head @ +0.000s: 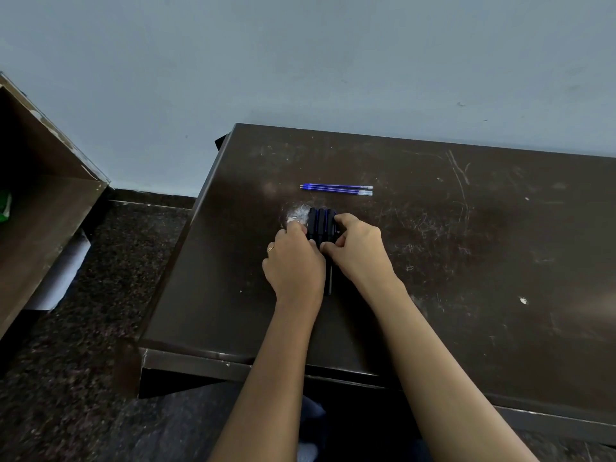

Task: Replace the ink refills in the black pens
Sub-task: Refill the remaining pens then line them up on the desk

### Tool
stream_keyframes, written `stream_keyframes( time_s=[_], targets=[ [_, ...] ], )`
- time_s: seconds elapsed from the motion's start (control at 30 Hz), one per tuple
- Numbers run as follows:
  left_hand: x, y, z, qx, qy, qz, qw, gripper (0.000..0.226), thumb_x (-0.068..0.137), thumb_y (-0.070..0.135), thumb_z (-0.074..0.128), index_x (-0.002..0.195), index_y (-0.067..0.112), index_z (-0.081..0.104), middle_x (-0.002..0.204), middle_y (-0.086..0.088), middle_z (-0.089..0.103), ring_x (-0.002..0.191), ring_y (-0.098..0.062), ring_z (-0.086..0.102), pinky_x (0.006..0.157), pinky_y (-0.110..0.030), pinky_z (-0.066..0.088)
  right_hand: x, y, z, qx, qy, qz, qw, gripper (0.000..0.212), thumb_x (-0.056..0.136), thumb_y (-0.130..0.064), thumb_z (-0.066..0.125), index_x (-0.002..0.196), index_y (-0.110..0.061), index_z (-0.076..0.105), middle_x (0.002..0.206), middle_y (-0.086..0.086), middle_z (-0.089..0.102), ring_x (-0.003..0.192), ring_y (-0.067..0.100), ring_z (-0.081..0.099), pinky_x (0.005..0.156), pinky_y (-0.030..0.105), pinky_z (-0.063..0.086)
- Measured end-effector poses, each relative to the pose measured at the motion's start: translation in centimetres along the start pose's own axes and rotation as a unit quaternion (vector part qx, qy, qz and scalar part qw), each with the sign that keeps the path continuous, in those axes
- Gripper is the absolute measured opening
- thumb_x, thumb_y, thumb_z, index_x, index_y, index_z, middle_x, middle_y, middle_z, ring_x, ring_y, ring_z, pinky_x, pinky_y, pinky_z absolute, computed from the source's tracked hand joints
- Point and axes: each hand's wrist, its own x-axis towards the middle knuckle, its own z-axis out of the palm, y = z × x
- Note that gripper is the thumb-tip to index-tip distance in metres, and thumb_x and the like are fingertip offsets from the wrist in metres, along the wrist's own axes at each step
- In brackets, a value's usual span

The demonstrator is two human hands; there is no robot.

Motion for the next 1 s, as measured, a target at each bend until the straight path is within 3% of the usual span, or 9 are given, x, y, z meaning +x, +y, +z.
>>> stream_keyframes(
  time_s=[0.2,0.3,0.4,0.57,0.7,0.8,1.0],
  targets=[
    [0.0,0.1,-0.1,-0.003,0.017,-0.001,1.0,0.025,0.095,0.022,0.052,0.119,0.016,0.055,0.113,-0.005,0.061,0.107,-0.024,0.056,0.081,-0.035,0.044,0.3,0.4,-0.5,0.013,0.027,0.004,1.0,0.047,0.085,-0.015,0.068,0.129,-0.012,0.053,0.075,-0.007,0.054,0.072,0.005,0.054,0.069,0.019,0.045],
    [0.0,0.2,-0.3,-0.005,0.035,0.002,0.999,0.021,0.095,0.023,0.05,0.114,0.016,0.055,0.109,-0.005,0.06,0.106,-0.023,0.055,0.077,-0.031,0.038,1.3,1.1,-1.4,-0.004,0.117,-0.014,0.993,0.039,0.085,-0.012,0.067,0.123,-0.011,0.059,0.096,0.005,0.061,0.092,0.019,0.061,0.087,0.034,0.052],
    [0.0,0.5,-0.4,-0.019,0.056,0.011,0.998,0.02,0.096,0.022,0.05,0.113,0.014,0.055,0.109,-0.005,0.06,0.106,-0.024,0.055,0.079,-0.033,0.041,3.0,1.3,-2.3,-0.045,0.17,-0.055,0.983,0.031,0.087,-0.006,0.061,0.118,-0.009,0.064,0.112,0.011,0.062,0.101,0.025,0.06,0.09,0.04,0.052],
    [0.0,1.0,-0.4,-0.061,0.061,0.019,0.996,0.023,0.094,0.021,0.052,0.116,0.014,0.056,0.11,-0.005,0.06,0.106,-0.023,0.056,0.081,-0.034,0.044,7.1,-0.3,-3.0,-0.146,0.096,-0.087,0.981,0.035,0.092,-0.007,0.056,0.126,-0.011,0.062,0.128,0.011,0.059,0.115,0.029,0.057,0.097,0.042,0.048],
    [0.1,1.2,-0.3,-0.088,0.069,0.039,0.993,0.022,0.094,0.018,0.052,0.115,0.013,0.057,0.108,-0.004,0.06,0.101,-0.019,0.058,0.08,-0.033,0.05,9.3,-1.1,-2.6,-0.211,0.033,-0.084,0.973,0.036,0.092,-0.009,0.055,0.127,-0.015,0.061,0.129,0.013,0.058,0.114,0.032,0.057,0.095,0.044,0.049],
    [0.0,1.4,-0.2,-0.097,0.083,0.069,0.989,0.021,0.094,0.016,0.052,0.114,0.012,0.057,0.105,-0.003,0.061,0.098,-0.017,0.058,0.075,-0.029,0.051,9.7,-1.0,-2.3,-0.233,0.019,-0.079,0.969,0.036,0.089,-0.003,0.05,0.117,-0.018,0.066,0.12,0.012,0.062,0.107,0.032,0.059,0.087,0.041,0.051],
    [-0.7,2.5,0.4,-0.122,0.063,0.091,0.986,0.021,0.093,0.01,0.05,0.113,0.009,0.059,0.104,-0.007,0.062,0.094,-0.017,0.058,0.07,-0.02,0.036,8.1,0.2,-2.8,-0.229,0.048,-0.052,0.971,0.033,0.087,-0.001,0.048,0.107,-0.016,0.07,0.112,0.01,0.066,0.1,0.031,0.061,0.078,0.038,0.052]
  ],
)
